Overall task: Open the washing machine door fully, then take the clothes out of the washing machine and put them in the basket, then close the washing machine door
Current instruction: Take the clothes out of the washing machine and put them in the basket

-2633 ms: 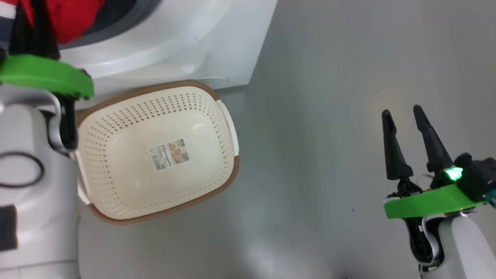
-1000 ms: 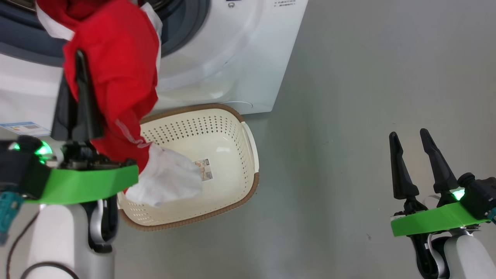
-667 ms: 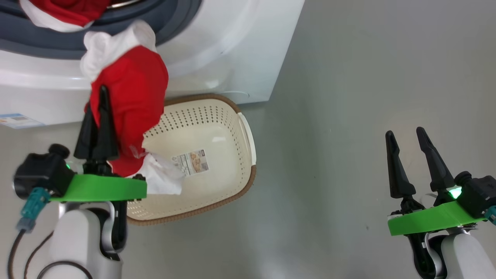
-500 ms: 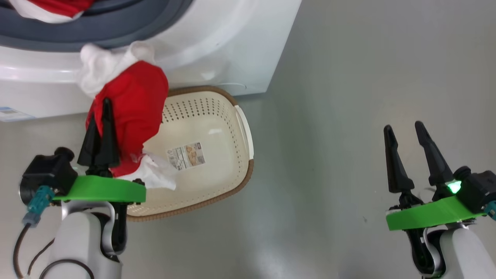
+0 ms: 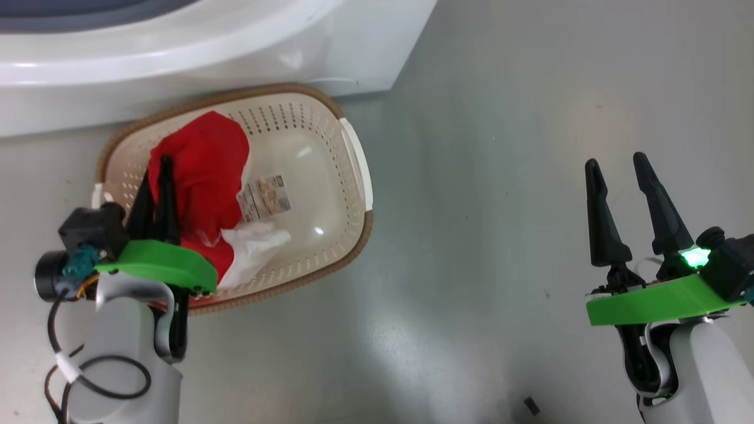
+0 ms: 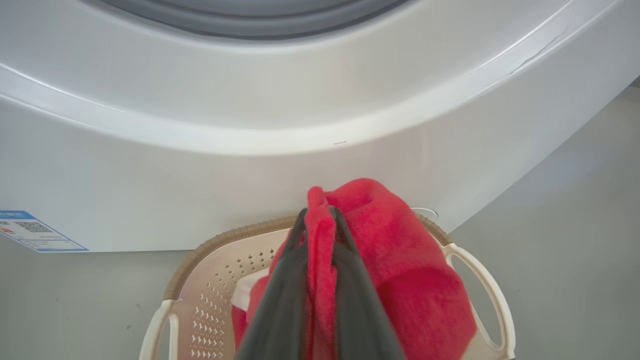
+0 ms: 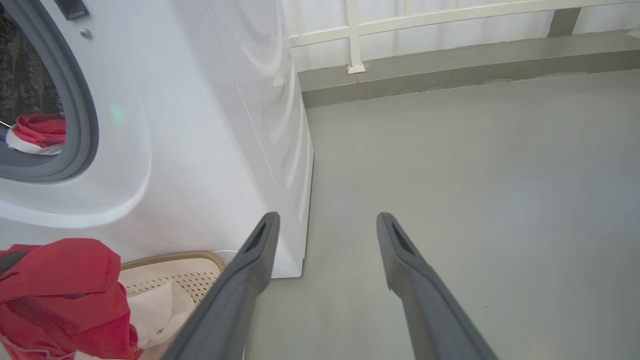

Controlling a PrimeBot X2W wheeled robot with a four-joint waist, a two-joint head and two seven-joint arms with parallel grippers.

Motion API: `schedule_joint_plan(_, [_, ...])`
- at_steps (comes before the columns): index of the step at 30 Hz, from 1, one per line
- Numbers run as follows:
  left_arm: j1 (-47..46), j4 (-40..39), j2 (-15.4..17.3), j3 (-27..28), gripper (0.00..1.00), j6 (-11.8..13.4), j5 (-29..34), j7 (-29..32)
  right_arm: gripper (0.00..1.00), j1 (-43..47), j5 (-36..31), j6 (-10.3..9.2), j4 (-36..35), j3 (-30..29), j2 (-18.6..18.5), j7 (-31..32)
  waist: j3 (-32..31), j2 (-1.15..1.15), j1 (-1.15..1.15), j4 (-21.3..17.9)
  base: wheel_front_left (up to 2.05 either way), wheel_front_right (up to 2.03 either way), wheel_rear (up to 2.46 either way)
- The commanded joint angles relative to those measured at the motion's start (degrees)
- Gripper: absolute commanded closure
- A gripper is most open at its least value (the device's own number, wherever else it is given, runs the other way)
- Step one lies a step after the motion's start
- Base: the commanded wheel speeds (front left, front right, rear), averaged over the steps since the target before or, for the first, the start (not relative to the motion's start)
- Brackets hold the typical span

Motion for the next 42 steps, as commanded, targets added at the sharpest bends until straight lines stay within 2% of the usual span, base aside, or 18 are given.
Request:
schedule_joint_plan(1, [-0.64,0.04,1.49,1.79,1.00,-0.30,0.98,-0.29,0.00,-0.52,0.46,0.42,-1.56,1.41,-0.01,-0.36,2.44,0.00,0.00,-0.79,0.00,0.00,0.00])
schedule_joint_plan(16, [-8.94,12.90,3.10,2.00,1.00,-0.21,5.81,-0.29,0.00,-3.32,1.81,0.42,-2.37,2.47,0.00,-0.36,9.63,0.00,0.00,-2.05,0.00,0.00,0.00])
schedule_joint_plan(29, [-13.52,21.22,4.57,0.79,1.00,0.87,7.05,-0.29,0.00,-4.03,2.31,0.42,-2.71,3.29,0.00,-0.36,12.18,0.00,0.00,-2.62,0.00,0.00,0.00])
schedule_joint_plan(33, [-14.64,22.94,4.67,0.66,0.85,0.91,6.80,-0.29,0.00,-3.88,2.34,0.42,-2.72,3.20,0.00,-0.36,12.53,0.00,0.00,-2.52,0.00,0.00,0.00])
schedule_joint_plan(35, [-14.92,23.42,4.69,0.52,0.71,0.92,6.66,-0.29,0.00,-3.89,2.24,0.42,-2.62,3.20,0.00,-0.36,12.44,0.00,0.00,-2.48,0.00,0.00,0.00])
schedule_joint_plan(36, [-14.93,23.51,4.69,0.43,0.65,0.90,6.64,-0.29,0.00,-3.90,2.20,0.42,-2.57,3.20,0.00,-0.36,12.34,0.00,0.00,-2.46,0.00,0.00,0.00])
schedule_joint_plan(37, [-14.93,23.51,4.69,0.43,0.65,0.90,6.64,-0.29,0.00,-3.90,2.20,0.42,-2.57,3.20,0.00,-0.36,12.34,0.00,0.00,-2.46,0.00,0.00,0.00])
schedule_joint_plan(39, [-14.82,23.64,4.65,0.27,0.51,0.85,6.59,-0.29,0.00,-3.83,2.10,0.42,-2.52,3.18,0.00,-0.36,11.97,0.00,0.00,-2.37,0.00,0.00,0.00])
schedule_joint_plan(41, [-14.58,23.76,4.53,0.22,0.11,0.86,6.43,-0.29,0.00,-3.57,1.99,0.42,-2.47,3.18,0.00,-0.36,11.47,0.00,0.00,-2.23,0.00,0.00,0.00])
schedule_joint_plan(42, [-14.49,23.68,4.48,0.27,0.02,0.91,6.29,-0.29,0.00,-3.50,1.95,0.42,-2.45,3.19,0.00,-0.36,11.28,0.00,0.00,-2.18,0.00,0.00,0.00])
